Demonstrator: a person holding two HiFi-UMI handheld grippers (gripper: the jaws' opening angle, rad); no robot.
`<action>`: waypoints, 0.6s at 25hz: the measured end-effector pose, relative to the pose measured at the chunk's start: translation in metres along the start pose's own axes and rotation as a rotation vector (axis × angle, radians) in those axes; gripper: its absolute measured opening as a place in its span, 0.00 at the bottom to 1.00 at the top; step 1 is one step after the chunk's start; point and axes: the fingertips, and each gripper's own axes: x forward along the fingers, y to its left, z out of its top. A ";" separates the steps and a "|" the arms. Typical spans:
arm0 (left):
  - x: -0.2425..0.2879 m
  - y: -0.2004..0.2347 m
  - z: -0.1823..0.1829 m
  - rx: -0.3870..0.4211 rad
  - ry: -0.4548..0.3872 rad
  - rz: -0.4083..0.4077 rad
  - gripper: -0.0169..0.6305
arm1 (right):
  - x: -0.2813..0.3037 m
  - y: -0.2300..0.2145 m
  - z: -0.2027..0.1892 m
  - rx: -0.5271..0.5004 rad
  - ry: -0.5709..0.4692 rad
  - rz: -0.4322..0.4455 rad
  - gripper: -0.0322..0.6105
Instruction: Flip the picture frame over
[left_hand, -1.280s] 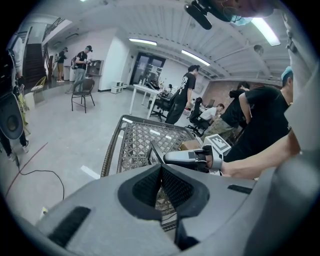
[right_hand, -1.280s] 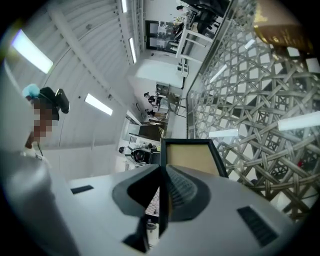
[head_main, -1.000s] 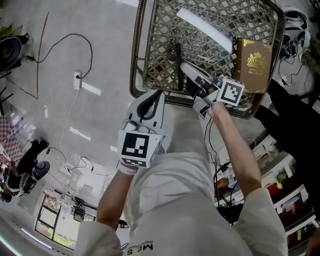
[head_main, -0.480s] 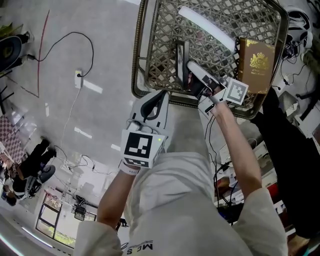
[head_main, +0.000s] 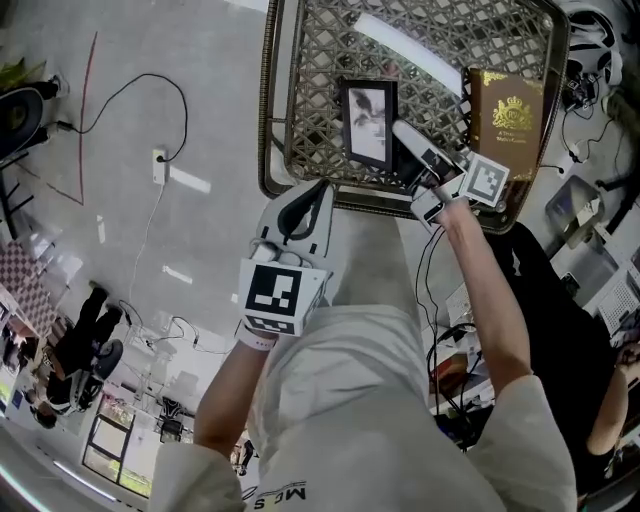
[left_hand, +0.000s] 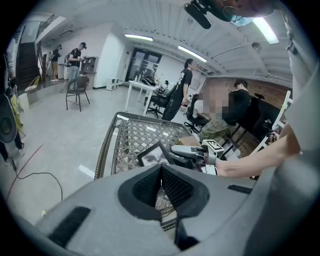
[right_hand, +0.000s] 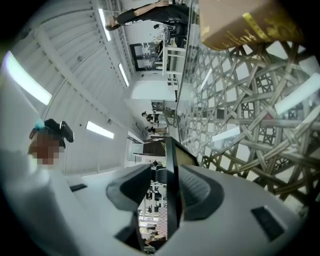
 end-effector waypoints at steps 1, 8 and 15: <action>0.000 -0.001 0.000 0.003 0.001 -0.001 0.06 | -0.002 -0.003 0.001 -0.020 0.000 -0.017 0.31; 0.004 -0.009 -0.003 0.018 0.012 -0.021 0.06 | -0.010 -0.018 0.006 -0.149 0.025 -0.127 0.41; 0.005 -0.009 -0.003 0.027 0.014 -0.024 0.06 | -0.013 -0.032 0.007 -0.283 0.061 -0.254 0.47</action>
